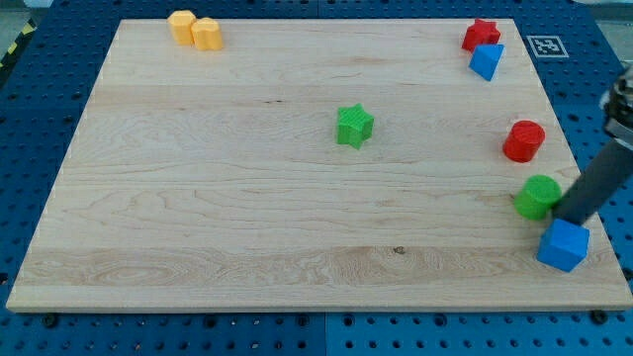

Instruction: Push the green circle to the right side of the green star

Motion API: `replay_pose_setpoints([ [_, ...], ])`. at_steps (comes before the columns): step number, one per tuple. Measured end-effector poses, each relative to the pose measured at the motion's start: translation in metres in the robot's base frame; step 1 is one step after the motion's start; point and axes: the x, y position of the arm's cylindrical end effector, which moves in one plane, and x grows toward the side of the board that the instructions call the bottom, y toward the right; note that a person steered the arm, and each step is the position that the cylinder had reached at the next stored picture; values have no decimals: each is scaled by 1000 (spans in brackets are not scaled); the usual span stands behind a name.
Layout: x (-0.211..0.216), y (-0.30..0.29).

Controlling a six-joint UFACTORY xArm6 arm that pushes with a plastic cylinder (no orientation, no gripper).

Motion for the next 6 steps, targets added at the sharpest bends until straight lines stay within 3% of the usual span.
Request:
replay_pose_setpoints([
  [4,-64,-92],
  [5,-74,-102],
  [6,-73,-72],
])
